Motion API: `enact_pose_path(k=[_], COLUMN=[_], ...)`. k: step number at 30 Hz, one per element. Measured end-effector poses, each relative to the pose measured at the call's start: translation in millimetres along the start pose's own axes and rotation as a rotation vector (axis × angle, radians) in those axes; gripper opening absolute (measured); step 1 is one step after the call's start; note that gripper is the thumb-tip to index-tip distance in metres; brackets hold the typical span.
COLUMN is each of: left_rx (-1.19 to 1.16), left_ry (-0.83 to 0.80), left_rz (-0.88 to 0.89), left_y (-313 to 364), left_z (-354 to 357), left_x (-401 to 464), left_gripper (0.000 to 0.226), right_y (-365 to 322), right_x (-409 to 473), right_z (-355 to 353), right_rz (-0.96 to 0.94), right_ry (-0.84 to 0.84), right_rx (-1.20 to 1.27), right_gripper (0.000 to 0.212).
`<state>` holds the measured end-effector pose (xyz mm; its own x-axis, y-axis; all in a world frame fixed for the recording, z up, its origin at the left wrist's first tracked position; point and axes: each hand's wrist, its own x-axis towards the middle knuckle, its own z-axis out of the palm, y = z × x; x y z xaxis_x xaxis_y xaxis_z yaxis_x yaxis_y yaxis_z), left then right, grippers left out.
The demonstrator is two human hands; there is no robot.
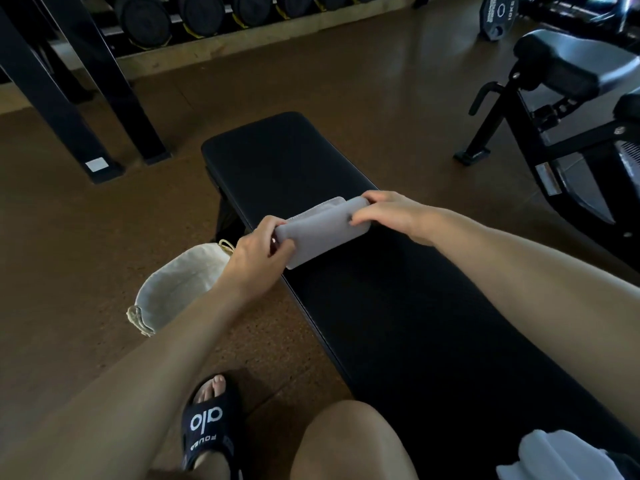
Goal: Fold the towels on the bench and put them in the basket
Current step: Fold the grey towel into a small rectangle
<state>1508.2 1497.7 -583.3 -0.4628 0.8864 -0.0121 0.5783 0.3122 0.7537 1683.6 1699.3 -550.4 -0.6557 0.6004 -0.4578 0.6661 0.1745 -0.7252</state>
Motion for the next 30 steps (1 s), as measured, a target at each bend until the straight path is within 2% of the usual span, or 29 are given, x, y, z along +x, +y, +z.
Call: enact_pose_path(k=[6, 10, 13, 18, 21, 24, 26, 30], left_rx=[-0.096, -0.076, -0.091, -0.056, -0.017, -0.059, -0.144, -0.444], left_ry=[0.116, 0.154, 0.146, 0.098, 0.068, 0.055, 0.039, 0.007], left_rz=[-0.185, -0.282, -0.330, -0.385, -0.424, -0.542, -0.630, -0.748], left_y=[-2, -1, 0, 6, 3, 3, 8, 12], left_z=[5, 7, 8, 4, 3, 0, -2, -6], left_x=[13, 21, 27, 37, 37, 41, 44, 39], left_gripper=[0.019, 0.022, 0.020, 0.019, 0.022, 0.035, 0.046, 0.061], right_y=[-6, -8, -7, -14, -21, -29, -33, -33], right_x=[14, 22, 27, 33, 32, 32, 32, 25], right_z=[10, 20, 24, 25, 20, 16, 17, 24], right_rz=[0.055, 0.050, 0.038, 0.076, 0.128, 0.175, 0.223, 0.318], right_ry=[0.093, 0.166, 0.205, 0.250, 0.210, 0.170, 0.155, 0.082], right_rx=[0.000, -0.060, -0.089, -0.156, -0.203, -0.226, -0.131, 0.320], right_gripper=[0.049, 0.043, 0.036, 0.043, 0.047, 0.047, 0.046, 0.049])
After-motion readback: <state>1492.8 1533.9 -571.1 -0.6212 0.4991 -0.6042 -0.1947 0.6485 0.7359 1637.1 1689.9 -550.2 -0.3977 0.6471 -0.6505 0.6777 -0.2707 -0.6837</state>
